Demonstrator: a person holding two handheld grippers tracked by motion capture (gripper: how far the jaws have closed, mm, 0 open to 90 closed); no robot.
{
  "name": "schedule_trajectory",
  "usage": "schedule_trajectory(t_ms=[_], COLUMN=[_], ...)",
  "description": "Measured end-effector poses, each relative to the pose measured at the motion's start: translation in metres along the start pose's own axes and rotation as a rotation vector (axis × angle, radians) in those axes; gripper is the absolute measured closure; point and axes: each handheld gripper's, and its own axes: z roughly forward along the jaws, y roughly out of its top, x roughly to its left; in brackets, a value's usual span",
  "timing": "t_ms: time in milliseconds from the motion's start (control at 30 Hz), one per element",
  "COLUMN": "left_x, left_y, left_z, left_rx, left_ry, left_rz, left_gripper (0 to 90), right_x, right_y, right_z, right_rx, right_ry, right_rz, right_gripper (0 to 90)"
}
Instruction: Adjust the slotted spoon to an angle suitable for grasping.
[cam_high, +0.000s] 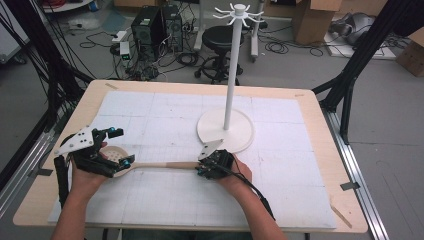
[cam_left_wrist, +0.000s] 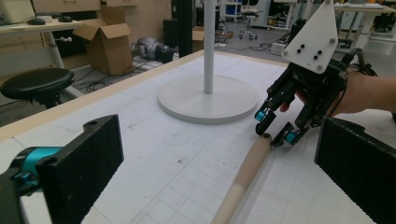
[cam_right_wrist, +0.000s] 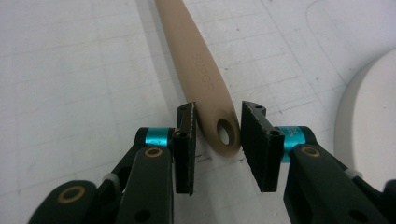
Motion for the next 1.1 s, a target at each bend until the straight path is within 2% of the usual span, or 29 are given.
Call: schedule_trajectory(t_ms=[100, 233, 300, 333, 367, 433, 567, 667, 767, 933, 1100], left_x=[0.001, 0.002, 0.002, 0.002, 0.001, 0.001, 0.0, 0.0, -0.001, 0.0, -0.001], left_y=[0.0, 0.0, 0.001, 0.001, 0.001, 0.001, 0.001, 0.002, 0.002, 0.001, 0.0], left_z=[-0.002, -0.004, -0.004, -0.004, -0.003, -0.003, -0.004, -0.004, -0.002, 0.0, 0.003], left_rx=[-0.009, -0.011, -0.01, -0.012, -0.013, -0.013, -0.014, -0.024, -0.033, -0.021, -0.011], left_ry=[0.003, 0.005, 0.004, 0.004, 0.001, 0.0, -0.002, -0.013, -0.021, -0.026, -0.056], left_rz=[-0.005, -0.005, -0.004, -0.006, -0.005, -0.006, -0.006, -0.014, -0.017, -0.017, -0.009], left_gripper=[1.7, 1.7, 1.7, 1.6, 1.6, 1.6, 1.7, 1.7, 1.7, 1.6, 1.6], right_x=[0.001, 0.002, 0.0, -0.002, -0.002, -0.004, -0.011, -0.015, -0.02, -0.024, -0.029], right_y=[0.0, -0.004, -0.01, -0.019, -0.019, -0.029, -0.05, -0.061, -0.067, -0.071, -0.077], right_z=[-0.008, -0.035, -0.05, -0.064, -0.064, -0.077, -0.096, -0.104, -0.108, -0.107, -0.11], right_rx=[-0.021, -0.09, -0.125, -0.158, -0.158, -0.202, -0.279, -0.333, -0.384, -0.424, -0.47], right_ry=[-0.013, -0.039, -0.055, -0.076, -0.076, -0.1, -0.116, -0.126, -0.126, -0.122, -0.092], right_rz=[0.0, 0.017, 0.046, 0.073, 0.073, 0.112, 0.179, 0.238, 0.271, 0.286, 0.307], right_gripper=[55.8, 52.1, 49.9, 47.5, 47.5, 46.2, 44.5, 41.4, 38.2, 32.4, 26.2])
